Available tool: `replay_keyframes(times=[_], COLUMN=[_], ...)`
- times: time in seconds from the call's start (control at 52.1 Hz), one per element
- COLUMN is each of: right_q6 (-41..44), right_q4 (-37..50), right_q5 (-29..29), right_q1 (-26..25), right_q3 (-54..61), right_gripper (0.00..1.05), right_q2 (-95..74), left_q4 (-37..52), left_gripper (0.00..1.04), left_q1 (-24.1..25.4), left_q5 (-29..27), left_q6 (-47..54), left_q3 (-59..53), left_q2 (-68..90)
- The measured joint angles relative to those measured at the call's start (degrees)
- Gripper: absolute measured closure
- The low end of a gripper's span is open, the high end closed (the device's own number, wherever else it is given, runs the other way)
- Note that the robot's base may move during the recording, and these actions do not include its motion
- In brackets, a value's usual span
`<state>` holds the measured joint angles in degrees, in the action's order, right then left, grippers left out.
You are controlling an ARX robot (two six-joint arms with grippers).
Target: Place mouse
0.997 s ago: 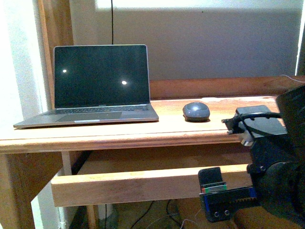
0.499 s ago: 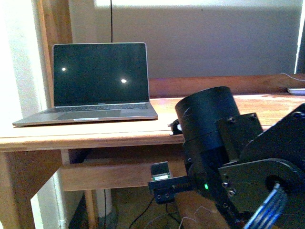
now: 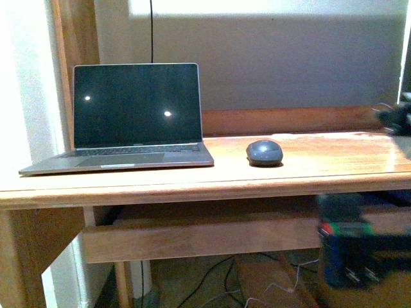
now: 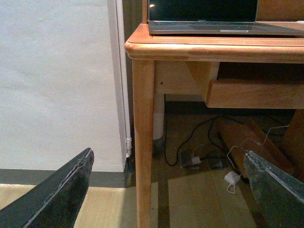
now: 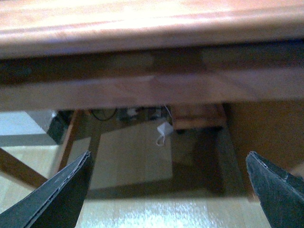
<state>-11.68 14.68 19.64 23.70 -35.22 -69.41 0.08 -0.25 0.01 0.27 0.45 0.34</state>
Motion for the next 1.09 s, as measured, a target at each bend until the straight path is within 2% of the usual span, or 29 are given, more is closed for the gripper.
replay_keyframes(times=[0.115, 0.211, 0.326, 0.364, 0.46, 0.499, 0.671, 0.805, 0.921, 0.997, 1.055, 1.093], right_q6=[-2.93, -4.44, -5.75, -5.18, 2.01, 4.63, 9.75, 10.51, 11.13, 11.37, 11.39, 11.39], right_q4=[-6.6, -14.01, -22.25, -22.18, -11.87, -11.02, -12.26, -13.16, -13.73, -13.88, -14.53, -14.6], right_q5=[1.33, 6.91, 16.26, 17.16, 10.21, 8.2, -1.09, -5.16, -9.33, -11.3, -16.68, -18.27], right_q1=[0.07, 3.5, 9.75, 10.71, 7.28, 5.33, -4.02, -8.46, -12.76, -14.62, -18.34, -20.7], right_q3=[8.74, 15.5, 19.52, 20.59, 26.49, 27.96, 31.54, 32.11, 32.65, 34.32, 34.29, 34.29], right_gripper=[0.07, 0.07, 0.07, 0.09, 0.23, 0.29, 0.56, 0.75, 1.0, 1.02, 1.02, 1.02], right_q2=[13.38, 29.03, 43.25, 46.71, 55.28, 57.16, 62.79, 64.54, 66.01, 67.93, 68.57, 68.76], left_q4=[0.0, 0.0, 0.0, 0.0, 0.0, 0.0, 0.0, 0.0, 0.0, 0.0, 0.0, 0.0], left_gripper=[0.08, 0.08, 0.08, 0.08, 0.08, 0.08, 0.08, 0.08, 0.08, 0.08, 0.08, 0.08], left_q1=[0.0, 0.0, 0.0, 0.0, 0.0, 0.0, 0.0, 0.0, 0.0, 0.0, 0.0, 0.0], left_q5=[-0.02, 0.0, -0.02, -0.02, -0.02, -0.02, 0.0, 0.0, -0.02, -0.02, -0.02, 0.02], left_q6=[0.0, 0.0, 0.0, 0.0, 0.0, 0.0, 0.0, 0.0, 0.0, 0.02, 0.0, 0.02], left_q3=[0.0, 0.0, 0.0, 0.0, 0.0, 0.0, 0.0, 0.0, 0.0, 0.0, 0.0, 0.0], left_q2=[0.0, 0.0, 0.0, 0.0, 0.0, 0.0, 0.0, 0.0, 0.0, 0.0, 0.0, 0.0])
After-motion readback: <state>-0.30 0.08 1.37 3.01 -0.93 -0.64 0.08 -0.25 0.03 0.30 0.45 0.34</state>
